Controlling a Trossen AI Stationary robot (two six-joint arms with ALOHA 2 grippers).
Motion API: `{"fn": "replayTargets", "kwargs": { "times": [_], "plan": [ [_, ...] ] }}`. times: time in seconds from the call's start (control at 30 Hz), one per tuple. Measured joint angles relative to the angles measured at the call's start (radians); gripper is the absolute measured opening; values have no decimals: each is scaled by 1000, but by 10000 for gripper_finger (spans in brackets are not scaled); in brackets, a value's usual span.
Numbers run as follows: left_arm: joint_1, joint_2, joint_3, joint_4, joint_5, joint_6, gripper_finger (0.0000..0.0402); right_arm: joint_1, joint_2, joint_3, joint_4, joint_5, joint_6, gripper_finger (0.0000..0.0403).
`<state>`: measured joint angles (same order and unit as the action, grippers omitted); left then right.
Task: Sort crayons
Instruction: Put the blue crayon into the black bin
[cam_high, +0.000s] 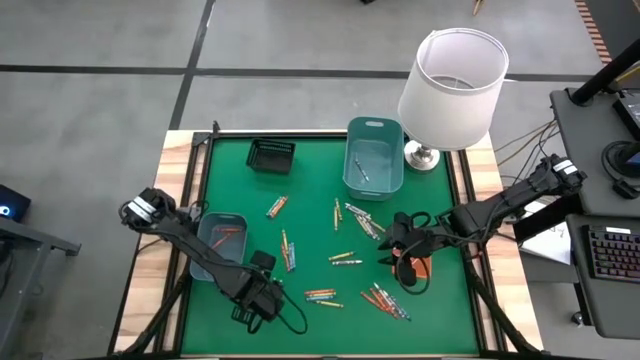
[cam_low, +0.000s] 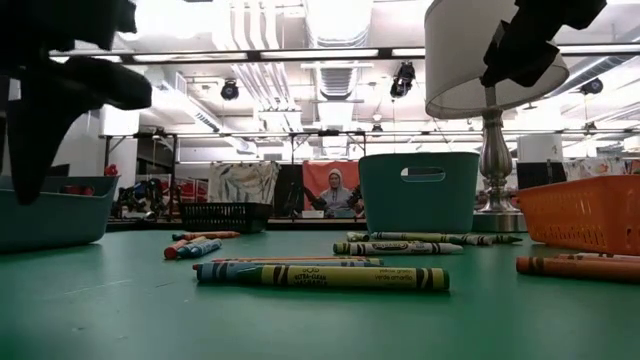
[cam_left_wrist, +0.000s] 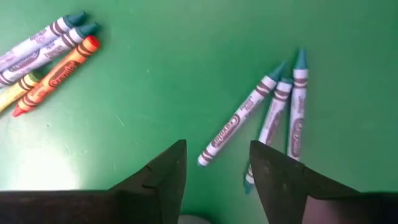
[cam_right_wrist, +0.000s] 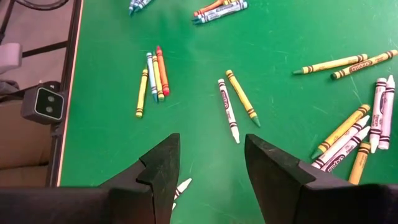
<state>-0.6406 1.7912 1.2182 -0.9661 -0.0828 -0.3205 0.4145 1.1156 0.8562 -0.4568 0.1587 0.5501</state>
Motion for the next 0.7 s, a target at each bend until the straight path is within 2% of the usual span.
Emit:
{"fn": "replayTargets", "kwargs": {
  "times": [0.5, 0.7],
  "plan": [
    [-2, 0, -98, 84, -7, -47, 158, 0, 0, 0, 29, 5, -2, 171],
    [-2, 0, -127, 129, -11, -43, 157, -1, 0, 0, 29, 81, -3, 171]
  ]
}}
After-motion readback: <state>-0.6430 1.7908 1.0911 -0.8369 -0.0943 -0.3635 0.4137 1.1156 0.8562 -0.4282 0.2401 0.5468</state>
